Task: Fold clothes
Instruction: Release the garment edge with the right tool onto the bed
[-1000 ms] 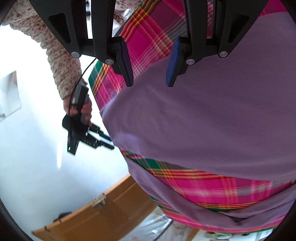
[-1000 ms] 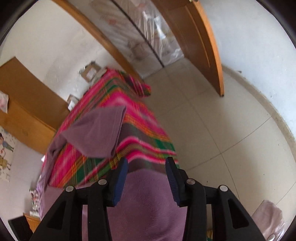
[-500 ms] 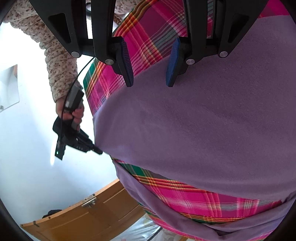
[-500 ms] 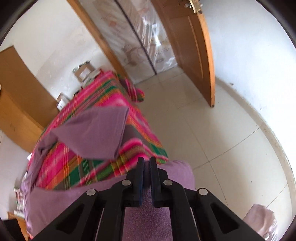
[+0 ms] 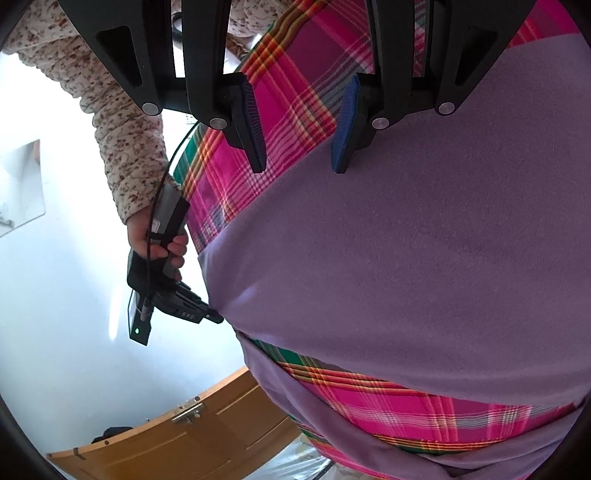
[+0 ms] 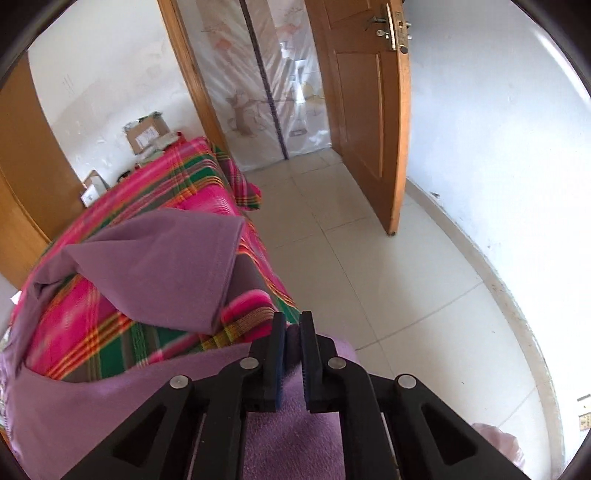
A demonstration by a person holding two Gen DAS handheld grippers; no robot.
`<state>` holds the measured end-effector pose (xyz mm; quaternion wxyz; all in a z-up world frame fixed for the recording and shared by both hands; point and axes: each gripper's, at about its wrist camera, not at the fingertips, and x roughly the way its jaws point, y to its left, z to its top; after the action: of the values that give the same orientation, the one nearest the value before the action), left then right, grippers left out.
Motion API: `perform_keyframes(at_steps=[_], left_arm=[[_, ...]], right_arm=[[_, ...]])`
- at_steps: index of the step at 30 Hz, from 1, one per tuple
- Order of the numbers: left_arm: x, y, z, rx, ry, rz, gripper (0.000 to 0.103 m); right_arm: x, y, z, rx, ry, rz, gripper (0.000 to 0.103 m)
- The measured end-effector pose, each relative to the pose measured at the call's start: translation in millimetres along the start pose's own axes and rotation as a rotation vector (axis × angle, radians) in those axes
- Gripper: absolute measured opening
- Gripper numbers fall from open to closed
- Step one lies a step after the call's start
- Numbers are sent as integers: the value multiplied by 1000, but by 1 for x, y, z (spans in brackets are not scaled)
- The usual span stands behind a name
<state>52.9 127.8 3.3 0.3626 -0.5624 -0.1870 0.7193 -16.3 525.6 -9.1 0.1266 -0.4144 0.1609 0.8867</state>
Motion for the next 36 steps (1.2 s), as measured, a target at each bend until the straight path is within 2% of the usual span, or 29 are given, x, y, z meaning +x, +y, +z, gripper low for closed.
perform_keyframes(at_steps=[3, 5, 10, 16, 20, 22, 24, 28, 32, 36], left_arm=[[-17, 7, -2, -17, -49, 18, 38], [-41, 21, -6, -58, -120, 42, 38], [-117, 70, -24, -198, -304, 147, 38], [-215, 134, -75, -438, -568, 256, 38], [-255, 168, -113, -577, -684, 349, 40], [-270, 184, -132, -650, -734, 353, 40], [-277, 195, -144, -703, -758, 347, 40], [-284, 209, -155, -737, -785, 342, 40], [-281, 222, -156, -750, -770, 286, 40], [-280, 230, -160, -756, -772, 269, 40]], right_arm=[[-17, 10, -4, -12, -35, 1, 13], [-31, 20, -10, -21, -56, 25, 19], [-50, 58, -20, -72, -59, 138, 21], [-71, 126, -49, -201, -29, 271, 23], [-78, 186, -70, -312, 2, 376, 23], [-82, 217, -88, -390, 31, 431, 24], [-86, 245, -104, -453, 51, 473, 25], [-97, 301, -142, -586, 79, 562, 26], [-110, 356, -186, -723, 118, 663, 29], [-117, 397, -222, -836, 159, 739, 36]])
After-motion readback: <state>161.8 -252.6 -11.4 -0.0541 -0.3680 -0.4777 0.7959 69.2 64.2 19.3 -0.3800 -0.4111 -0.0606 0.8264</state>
